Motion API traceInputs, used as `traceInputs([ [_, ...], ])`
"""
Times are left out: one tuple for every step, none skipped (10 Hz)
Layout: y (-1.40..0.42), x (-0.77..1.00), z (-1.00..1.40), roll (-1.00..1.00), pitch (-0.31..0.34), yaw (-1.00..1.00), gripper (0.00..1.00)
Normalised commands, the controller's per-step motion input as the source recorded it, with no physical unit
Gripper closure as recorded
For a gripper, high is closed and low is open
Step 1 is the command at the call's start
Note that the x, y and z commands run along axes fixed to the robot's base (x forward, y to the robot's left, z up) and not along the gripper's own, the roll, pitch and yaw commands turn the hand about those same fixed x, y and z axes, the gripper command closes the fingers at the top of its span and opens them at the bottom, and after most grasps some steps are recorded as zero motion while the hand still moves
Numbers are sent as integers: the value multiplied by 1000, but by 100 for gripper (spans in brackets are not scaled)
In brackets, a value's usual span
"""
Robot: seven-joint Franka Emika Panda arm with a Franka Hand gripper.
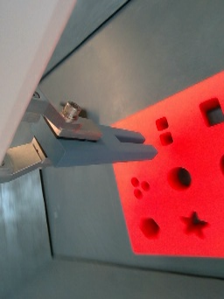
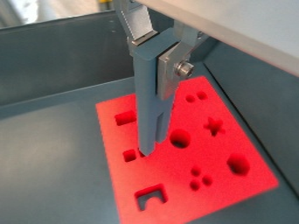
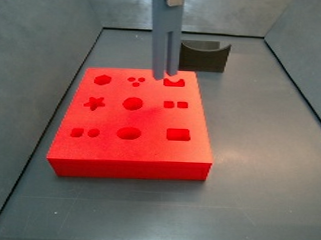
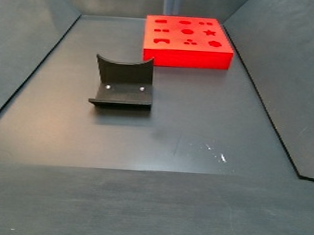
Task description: Insert the double-square object.
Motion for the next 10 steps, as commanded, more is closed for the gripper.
traceInputs([
  [157, 326, -140, -16, 0, -883, 100],
  [131, 271, -157, -13, 0, -920, 100],
  [26, 120, -211, -7, 0, -1000, 100],
  [0, 0, -269, 0, 0, -1000, 100],
  [0, 0, -271, 0, 0, -1000, 100],
  [0, 0, -234, -4, 0, -1000, 100],
  [0, 246, 0, 0, 106, -403, 100],
  [0, 86, -69, 0, 67, 0, 100],
  [-229, 546, -489, -20, 57, -151, 100],
  [-237, 534, -509, 0, 111, -71, 100],
])
